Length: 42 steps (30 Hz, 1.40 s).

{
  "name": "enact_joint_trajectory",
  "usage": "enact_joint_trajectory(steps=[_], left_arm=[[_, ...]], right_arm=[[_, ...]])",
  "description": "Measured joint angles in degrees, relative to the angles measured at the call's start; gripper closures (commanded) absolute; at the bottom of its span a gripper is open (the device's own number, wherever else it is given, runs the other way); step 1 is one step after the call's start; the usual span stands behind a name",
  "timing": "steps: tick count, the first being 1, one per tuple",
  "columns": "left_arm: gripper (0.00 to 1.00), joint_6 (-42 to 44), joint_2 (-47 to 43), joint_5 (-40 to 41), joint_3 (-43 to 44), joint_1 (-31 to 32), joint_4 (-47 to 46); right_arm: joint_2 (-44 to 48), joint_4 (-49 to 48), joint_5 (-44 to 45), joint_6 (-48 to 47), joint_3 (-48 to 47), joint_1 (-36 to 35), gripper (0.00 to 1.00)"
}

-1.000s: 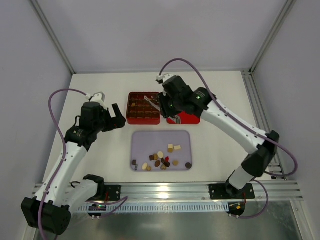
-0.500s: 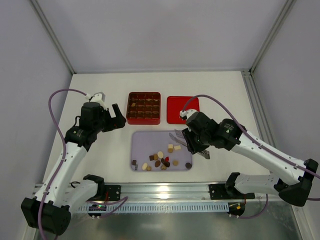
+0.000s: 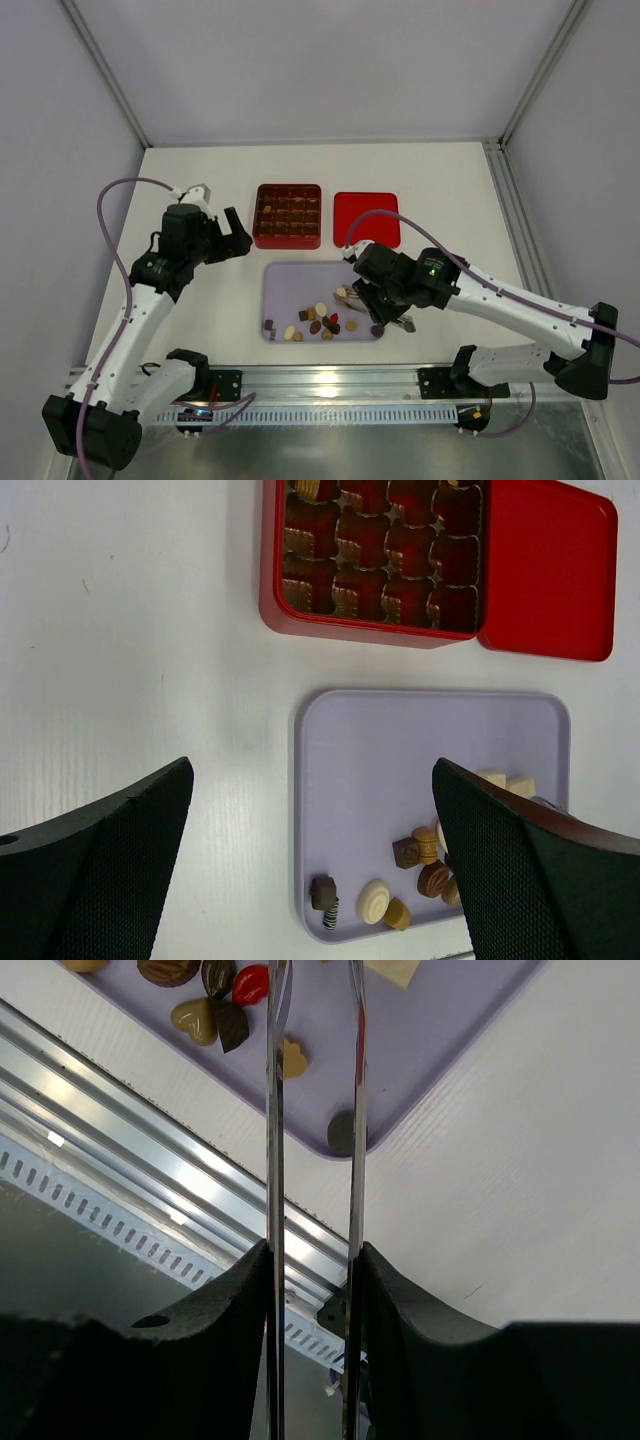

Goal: Pack the chocolate

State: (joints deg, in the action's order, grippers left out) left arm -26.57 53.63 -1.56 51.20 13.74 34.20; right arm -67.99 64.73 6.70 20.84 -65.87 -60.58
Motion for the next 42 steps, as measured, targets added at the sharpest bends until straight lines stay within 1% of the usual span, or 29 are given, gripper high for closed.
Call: enact_joint_trajectory(steps=[18,23,32,42], left_arm=[[0.0,0.0,0.0,0.0,0.0,0.0,0.0],[0.0,0.0,0.0,0.0,0.0,0.0,0.0],[0.0,0.0,0.0,0.0,0.0,0.0,0.0],[0.0,0.0,0.0,0.0,0.0,0.0,0.0]], right_arm=[[-4.6,-2.6,0.7,-1.2,1.2,-1.2,0.59],[-4.8,-3.0,0.7,-1.2,1.5,-1.3,0.62],[-5.0,-3.1,0.6,-1.3,1.5,-2.0,0.62],[-7.4,-3.5,0.6,-1.2,1.5,-2.1,0.61]])
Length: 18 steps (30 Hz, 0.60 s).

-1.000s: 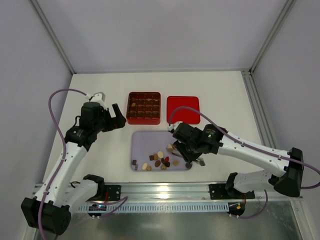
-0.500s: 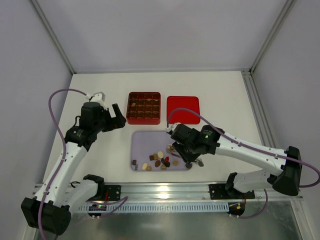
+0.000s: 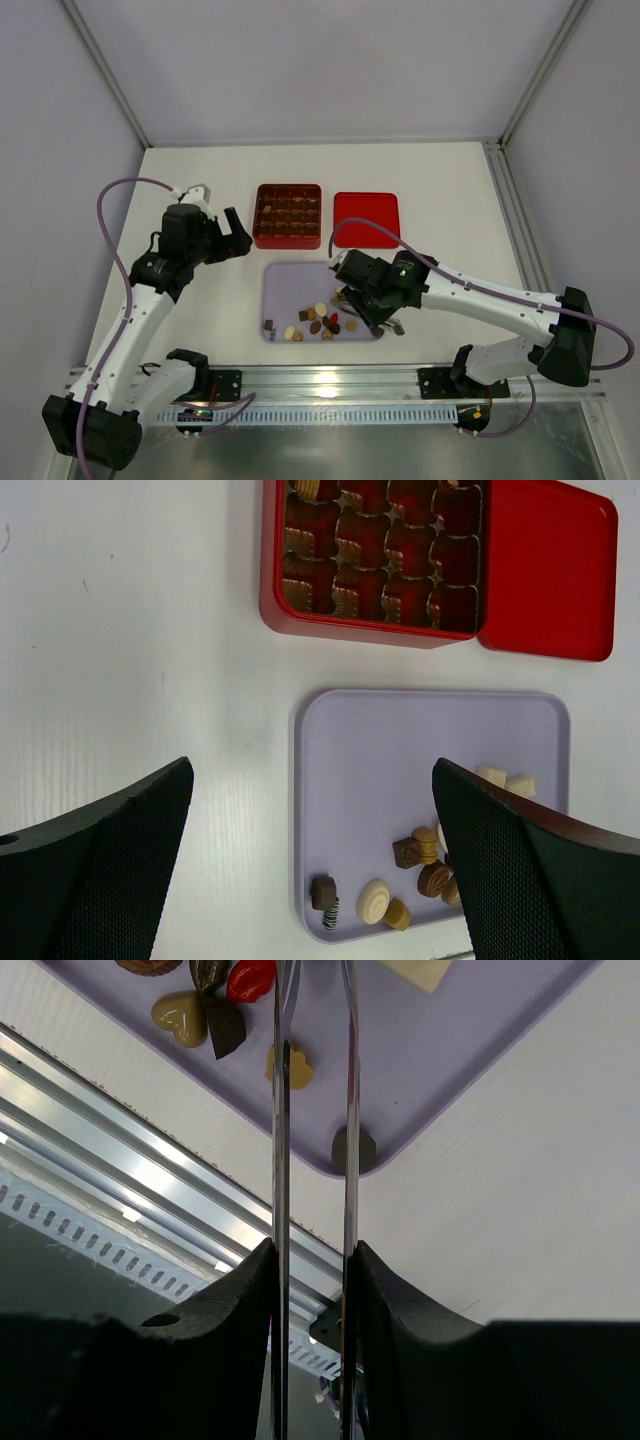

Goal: Pack the chocolate

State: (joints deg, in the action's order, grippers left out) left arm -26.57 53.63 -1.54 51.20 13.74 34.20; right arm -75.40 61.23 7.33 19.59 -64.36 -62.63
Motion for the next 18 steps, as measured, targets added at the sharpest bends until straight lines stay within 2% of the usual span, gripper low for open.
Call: enact_joint_trajectory(steps=[10,13,18], left_arm=[[0.0,0.0,0.0,0.0,0.0,0.0,0.0],[0.0,0.0,0.0,0.0,0.0,0.0,0.0],[0.0,0.0,0.0,0.0,0.0,0.0,0.0]], right_arm=[[-2.5,-0.8,0.0,0.0,-1.0,0.0,0.61],[-2.8,-1.1,0.1,0.0,-1.3,0.0,0.56],[-3.4,-1.4,0.1,-0.2,-2.1,0.0,0.56]])
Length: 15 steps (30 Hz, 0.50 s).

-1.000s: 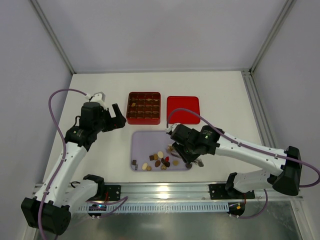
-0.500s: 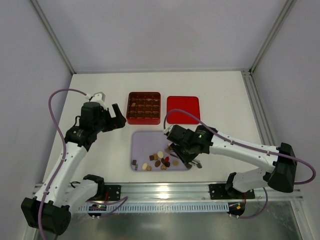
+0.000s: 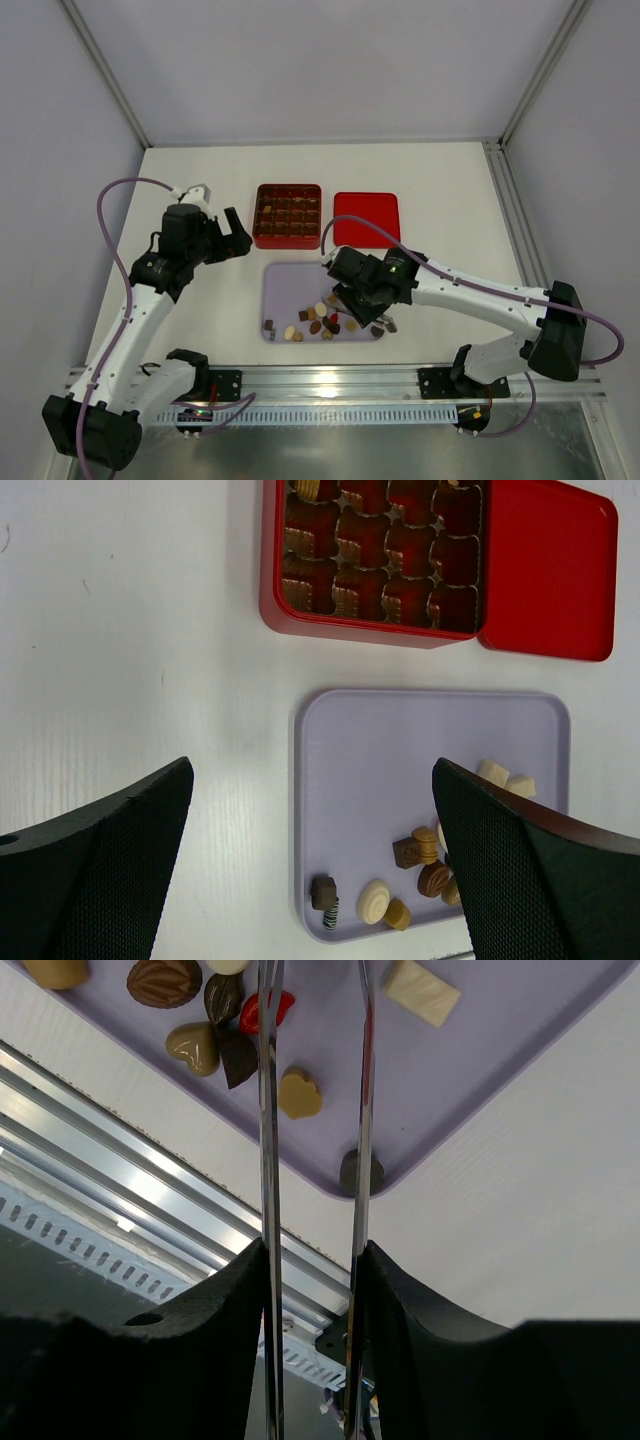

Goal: Pack the chocolate

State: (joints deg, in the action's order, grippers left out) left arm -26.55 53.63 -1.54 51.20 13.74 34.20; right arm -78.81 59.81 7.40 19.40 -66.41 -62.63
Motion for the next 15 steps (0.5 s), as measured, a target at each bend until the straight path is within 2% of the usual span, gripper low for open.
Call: enact_joint_trajectory(steps=[12,15], left_arm=[[0.0,0.0,0.0,0.0,0.0,0.0,0.0],[0.0,0.0,0.0,0.0,0.0,0.0,0.0]], right_arm=[[-1.9,-0.5,0.2,-0.2,-0.6,0.0,0.59],[-2.3,-0.6,0.2,-0.2,-0.6,0.0,0.63]])
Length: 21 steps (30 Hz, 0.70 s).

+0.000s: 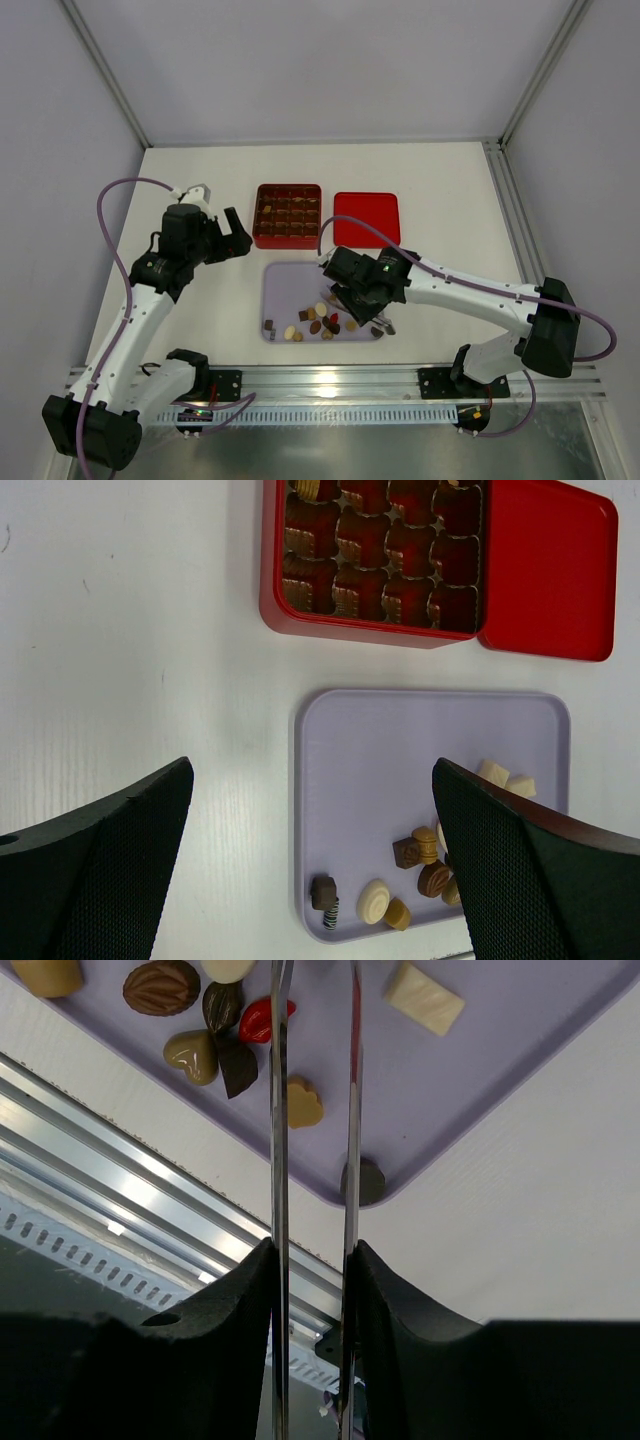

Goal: Pack the chocolate

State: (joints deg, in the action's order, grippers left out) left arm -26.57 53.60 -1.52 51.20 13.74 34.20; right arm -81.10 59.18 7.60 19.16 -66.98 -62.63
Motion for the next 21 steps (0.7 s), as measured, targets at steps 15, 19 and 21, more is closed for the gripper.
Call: enact_joint_trajectory(steps=[15,19,21], left_arm=[[0.0,0.0,0.0,0.0,0.0,0.0,0.0],[0.0,0.0,0.0,0.0,0.0,0.0,0.0],[0.0,0.0,0.0,0.0,0.0,0.0,0.0]], right_arm=[[0.0,1.0,0.4,0.0,-4.3,0.9,0.65],[0.1,1.4,0.8,0.0,-5.0,1.5,0.66],[0.1,1.7,0.9,0.0,-5.1,1.7,0.66]])
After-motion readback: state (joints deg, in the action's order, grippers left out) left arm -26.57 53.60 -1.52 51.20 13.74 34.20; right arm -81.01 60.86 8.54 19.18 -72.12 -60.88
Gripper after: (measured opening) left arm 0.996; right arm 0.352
